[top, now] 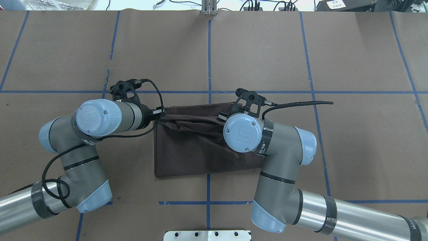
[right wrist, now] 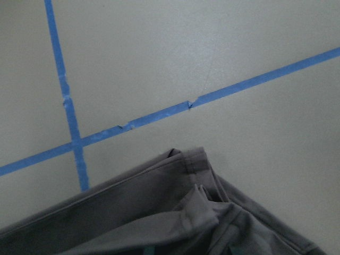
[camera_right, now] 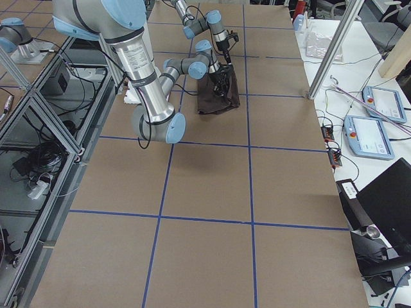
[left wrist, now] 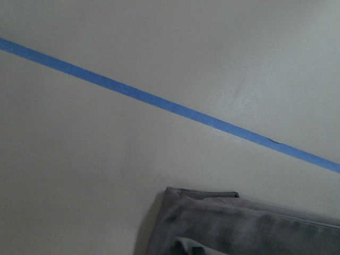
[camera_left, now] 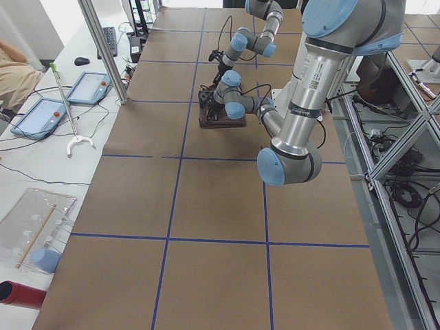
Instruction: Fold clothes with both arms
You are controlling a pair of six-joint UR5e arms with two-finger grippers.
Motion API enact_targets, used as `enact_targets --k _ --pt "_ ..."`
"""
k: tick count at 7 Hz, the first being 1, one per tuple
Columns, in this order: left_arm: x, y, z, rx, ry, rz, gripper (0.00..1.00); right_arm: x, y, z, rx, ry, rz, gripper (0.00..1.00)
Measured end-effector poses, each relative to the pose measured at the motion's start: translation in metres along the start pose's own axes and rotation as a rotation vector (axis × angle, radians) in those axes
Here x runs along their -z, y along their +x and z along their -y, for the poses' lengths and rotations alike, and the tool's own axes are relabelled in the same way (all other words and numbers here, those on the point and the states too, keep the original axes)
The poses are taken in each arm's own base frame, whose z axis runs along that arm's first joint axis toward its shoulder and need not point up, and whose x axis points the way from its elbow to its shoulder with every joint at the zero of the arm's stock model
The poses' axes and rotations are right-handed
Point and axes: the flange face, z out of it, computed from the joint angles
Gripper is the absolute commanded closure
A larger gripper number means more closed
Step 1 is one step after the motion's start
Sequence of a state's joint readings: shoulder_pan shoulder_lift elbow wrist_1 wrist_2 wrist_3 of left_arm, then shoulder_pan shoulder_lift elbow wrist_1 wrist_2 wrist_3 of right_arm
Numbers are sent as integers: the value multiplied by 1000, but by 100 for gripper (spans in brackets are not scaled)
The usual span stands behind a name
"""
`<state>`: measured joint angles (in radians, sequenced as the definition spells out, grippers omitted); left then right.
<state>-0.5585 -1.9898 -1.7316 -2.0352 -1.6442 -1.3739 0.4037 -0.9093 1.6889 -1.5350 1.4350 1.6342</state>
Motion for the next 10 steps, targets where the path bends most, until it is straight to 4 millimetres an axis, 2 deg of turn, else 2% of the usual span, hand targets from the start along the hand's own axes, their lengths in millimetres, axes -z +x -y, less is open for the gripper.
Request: enact_targets --k 1,2,4,6,7,8,10 --pt "6 -7 15 -56 -14 -5 0 11 -14 -3 10 -26 21 0" --pt "9 -10 22 -82 -22 -7 0 13 -22 -14 32 -43 26 0" --pt "12 -10 25 -92 -25 -13 0 -8 -34 -39 121 -56 -9 0" --pt "14 -10 25 -91 -25 -17 0 -31 -41 -44 206 -53 -53 0" --pt "15 -9 25 -91 -25 -18 0 -38 -40 -37 236 -50 -68 0" --pt "15 -9 25 -91 -26 -18 0 -46 -37 -21 252 -41 -88 0" --pt "15 -8 24 -92 -26 -20 0 -64 -31 25 238 -30 -128 0"
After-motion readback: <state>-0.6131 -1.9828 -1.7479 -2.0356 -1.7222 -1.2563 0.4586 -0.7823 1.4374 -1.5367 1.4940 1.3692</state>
